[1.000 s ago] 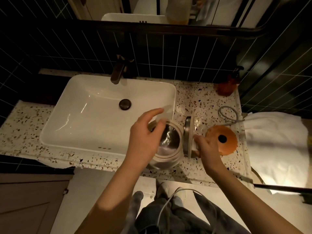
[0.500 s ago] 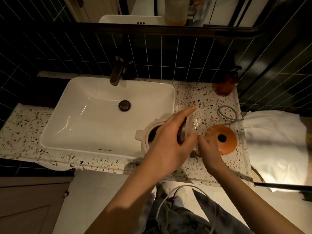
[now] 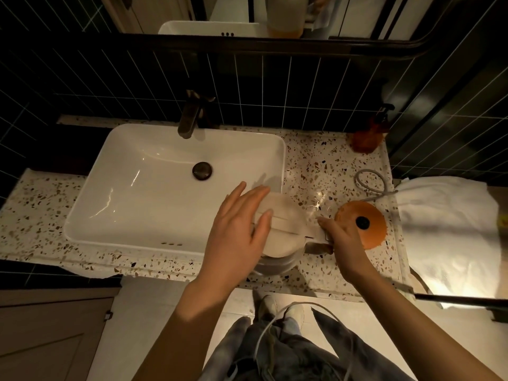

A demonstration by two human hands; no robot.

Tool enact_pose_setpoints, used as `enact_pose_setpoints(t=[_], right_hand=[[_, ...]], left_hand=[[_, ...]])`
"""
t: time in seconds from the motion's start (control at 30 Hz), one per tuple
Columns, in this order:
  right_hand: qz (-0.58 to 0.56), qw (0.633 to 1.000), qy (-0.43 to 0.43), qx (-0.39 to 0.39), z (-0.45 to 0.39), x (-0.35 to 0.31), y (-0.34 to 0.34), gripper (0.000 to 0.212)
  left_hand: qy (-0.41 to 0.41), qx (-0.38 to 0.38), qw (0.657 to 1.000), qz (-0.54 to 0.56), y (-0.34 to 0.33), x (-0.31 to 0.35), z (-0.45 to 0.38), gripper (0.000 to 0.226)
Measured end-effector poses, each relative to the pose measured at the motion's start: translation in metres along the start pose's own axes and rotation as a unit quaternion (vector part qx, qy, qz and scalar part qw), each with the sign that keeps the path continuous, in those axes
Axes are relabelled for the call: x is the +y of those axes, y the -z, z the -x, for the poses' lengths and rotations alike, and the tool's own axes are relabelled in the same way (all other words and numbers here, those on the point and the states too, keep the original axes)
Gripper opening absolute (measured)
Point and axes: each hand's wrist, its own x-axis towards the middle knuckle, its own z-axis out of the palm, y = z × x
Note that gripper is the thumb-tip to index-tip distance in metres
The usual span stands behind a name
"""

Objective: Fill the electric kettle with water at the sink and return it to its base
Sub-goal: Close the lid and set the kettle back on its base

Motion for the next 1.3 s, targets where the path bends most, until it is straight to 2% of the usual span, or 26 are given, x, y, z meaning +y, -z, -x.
enact_pose_setpoints(t=[0.17, 0.27, 0.4, 0.43, 0.5, 0.53, 0.6, 0.67, 0.83, 0.93, 1.13, 1.3], right_hand=[[-0.008, 1.000, 0.001, 0.004, 0.000, 0.005, 0.004, 0.049], [-0.020, 1.000, -0.010, 0.014, -0.002, 0.010, 0.006, 0.052], [-0.023, 1.000, 0.001, 0.009, -0.001, 0.009, 0.005, 0.068], [-0.020, 1.000, 0.005, 0.008, 0.000, 0.007, 0.004, 0.073], [-0.017, 1.000, 0.009, 0.009, 0.000, 0.006, 0.003, 0.079], [-0.014, 1.000, 0.009, 0.006, 0.000, 0.004, 0.003, 0.076], [-0.007, 1.000, 0.005, 0.007, -0.001, 0.003, 0.002, 0.065], [-0.007, 1.000, 0.003, 0.005, -0.002, 0.002, 0.002, 0.061], [-0.008, 1.000, 0.009, -0.001, -0.003, 0.000, 0.000, 0.054], [-0.006, 1.000, 0.008, 0.009, -0.003, 0.001, -0.001, 0.058], [0.018, 0.999, 0.003, 0.035, -0.005, 0.005, 0.003, 0.042], [0.006, 0.999, 0.018, 0.034, -0.006, 0.004, 0.024, 0.045]], left_hand=[[-0.014, -0.052, 0.995, -0.081, -0.010, -0.021, 0.002, 0.051], [-0.030, -0.041, 0.992, -0.117, -0.013, -0.024, 0.005, 0.052], [-0.022, -0.020, 0.993, -0.112, -0.015, -0.024, 0.006, 0.052], [-0.011, -0.009, 0.996, -0.088, -0.016, -0.025, 0.007, 0.053], [0.063, 0.029, 0.996, 0.050, -0.016, -0.024, 0.010, 0.064], [0.126, 0.047, 0.979, 0.151, -0.014, -0.022, 0.012, 0.071], [0.238, 0.063, 0.914, 0.323, -0.015, -0.022, 0.015, 0.080], [0.296, 0.043, 0.867, 0.399, -0.018, -0.025, 0.017, 0.075], [0.328, 0.045, 0.829, 0.450, -0.027, -0.026, 0.019, 0.049], [0.340, 0.045, 0.813, 0.470, -0.030, -0.023, 0.019, 0.049], [0.352, 0.039, 0.807, 0.472, -0.031, -0.026, 0.017, 0.049], [0.331, 0.004, 0.814, 0.478, -0.041, -0.020, 0.012, 0.050]])
